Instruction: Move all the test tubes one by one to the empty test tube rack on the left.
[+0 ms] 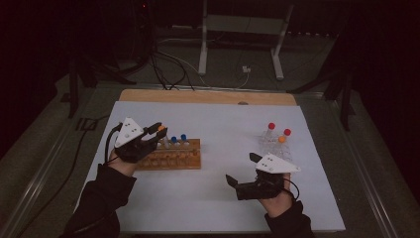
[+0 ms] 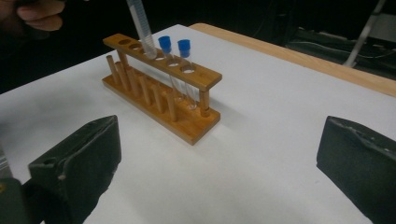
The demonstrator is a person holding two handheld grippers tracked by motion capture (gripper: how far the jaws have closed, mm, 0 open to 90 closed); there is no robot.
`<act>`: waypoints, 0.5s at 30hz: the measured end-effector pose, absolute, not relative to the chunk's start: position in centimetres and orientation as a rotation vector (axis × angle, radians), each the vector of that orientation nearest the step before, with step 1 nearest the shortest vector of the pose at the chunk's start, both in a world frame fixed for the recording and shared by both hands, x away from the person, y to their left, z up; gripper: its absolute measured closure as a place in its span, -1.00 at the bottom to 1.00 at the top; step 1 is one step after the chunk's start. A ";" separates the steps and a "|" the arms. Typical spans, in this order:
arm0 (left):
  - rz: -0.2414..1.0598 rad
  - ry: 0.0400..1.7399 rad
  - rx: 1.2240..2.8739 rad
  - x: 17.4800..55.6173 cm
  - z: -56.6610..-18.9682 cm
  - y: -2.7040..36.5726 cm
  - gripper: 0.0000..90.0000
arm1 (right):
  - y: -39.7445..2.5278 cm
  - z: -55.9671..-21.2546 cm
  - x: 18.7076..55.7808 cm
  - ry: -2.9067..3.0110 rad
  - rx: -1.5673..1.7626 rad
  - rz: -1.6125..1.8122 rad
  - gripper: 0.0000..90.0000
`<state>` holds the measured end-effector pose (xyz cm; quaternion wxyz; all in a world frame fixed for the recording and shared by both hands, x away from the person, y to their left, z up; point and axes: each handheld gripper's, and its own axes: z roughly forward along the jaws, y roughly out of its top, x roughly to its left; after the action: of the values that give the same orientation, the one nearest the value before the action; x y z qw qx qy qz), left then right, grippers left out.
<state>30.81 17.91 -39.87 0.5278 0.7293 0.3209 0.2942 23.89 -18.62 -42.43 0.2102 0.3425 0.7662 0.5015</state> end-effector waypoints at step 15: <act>0.680 0.830 1.775 32.4 -42.6 17.8 0.60 | -18.6 -42.6 24.1 2.157 0.947 1.388 -1.00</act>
<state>32.38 17.77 -42.56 0.5090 0.7366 0.3444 0.2823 24.05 -18.58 -42.57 0.2020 0.3393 0.7726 0.4972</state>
